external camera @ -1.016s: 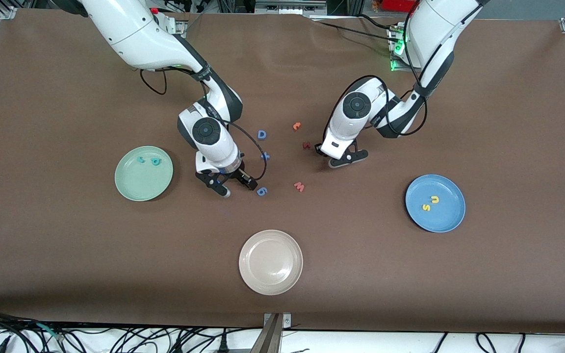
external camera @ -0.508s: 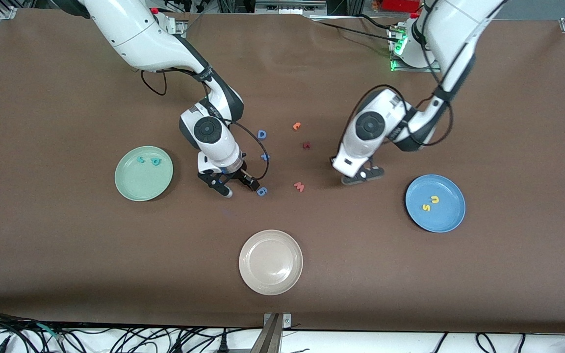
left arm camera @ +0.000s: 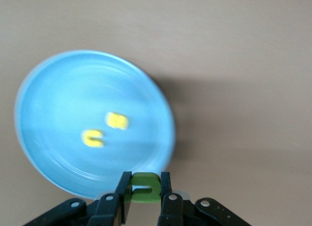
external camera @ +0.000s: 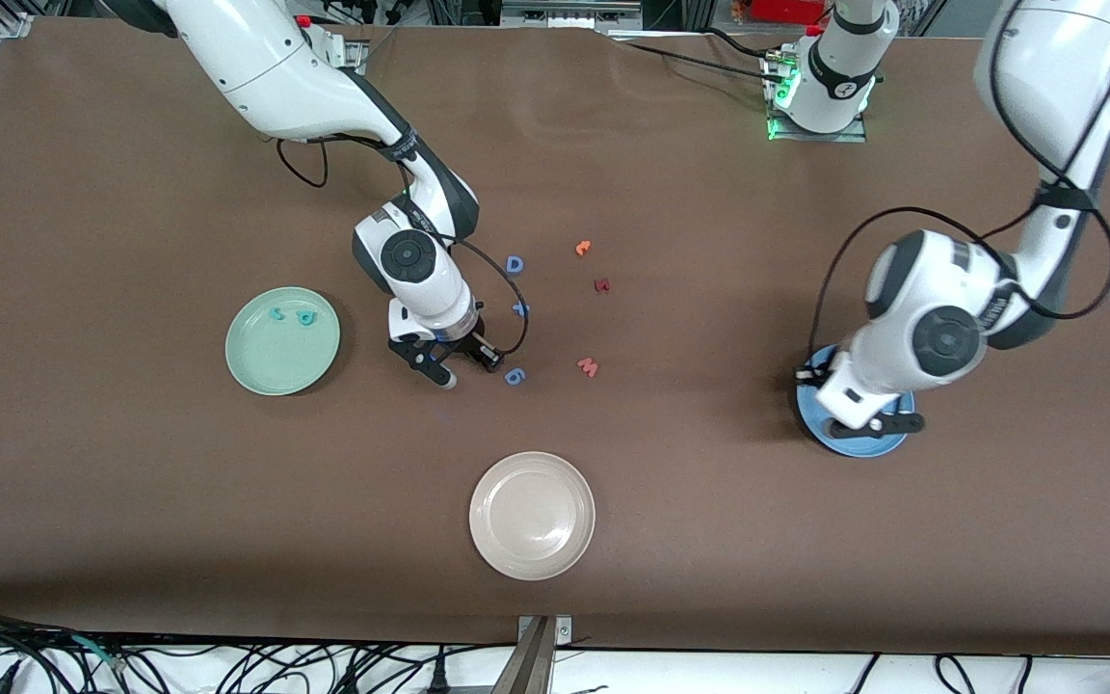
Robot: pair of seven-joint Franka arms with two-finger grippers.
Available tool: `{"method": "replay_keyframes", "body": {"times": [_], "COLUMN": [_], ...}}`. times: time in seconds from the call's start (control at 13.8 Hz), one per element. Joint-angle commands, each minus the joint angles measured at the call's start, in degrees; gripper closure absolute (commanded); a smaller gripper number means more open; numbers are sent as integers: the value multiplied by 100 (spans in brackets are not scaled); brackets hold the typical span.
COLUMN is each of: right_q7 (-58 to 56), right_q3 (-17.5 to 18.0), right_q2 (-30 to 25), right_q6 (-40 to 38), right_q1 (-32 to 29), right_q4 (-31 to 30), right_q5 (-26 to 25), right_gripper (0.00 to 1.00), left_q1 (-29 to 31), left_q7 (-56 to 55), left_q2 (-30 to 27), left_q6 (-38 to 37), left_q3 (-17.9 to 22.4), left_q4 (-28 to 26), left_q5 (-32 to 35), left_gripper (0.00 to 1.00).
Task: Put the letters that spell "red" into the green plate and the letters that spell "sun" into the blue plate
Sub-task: 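Release green u with the left gripper while the right gripper carries orange e, then return the left arm to rest while the right gripper releases e on mint plate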
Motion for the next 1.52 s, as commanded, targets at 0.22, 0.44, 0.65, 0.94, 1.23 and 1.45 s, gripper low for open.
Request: {"method": "replay_keyframes", "body": {"times": [0.22,0.44,0.65,0.94,1.23,1.45], "right_q7": [130,86,33,-142,-1940,-3056], "right_q3": [-63,-72,-37,85,121,8], "right_q2": [196,143,-76,-305,-761,-999], "right_q6": [49,23,-221,-1835,-3243,-4271], "right_q1": [53,18,-280,-588,-1246,-1826], "right_q4": [188,197,223,819,1129,1085], "right_q5": [-143,-143,-90,41,1147,1158], "right_gripper": [93,97,97,97,98,99], "left_q1": [26,183,219,490,352,-455], "left_q7": [562,527,588,1149,2990,3551], "left_q2": [910,516,217,-196,-1125,-2014], "left_q6": [-59,-182,-901,-1412,-1728,-2447], "left_q3": [323,305,261,261,1259,2431], "left_q4": [805,788,796,823,482,365], "left_q5": [727,649,640,648,-444,-1109], "left_gripper": [2,0,0,0,0,0]}}
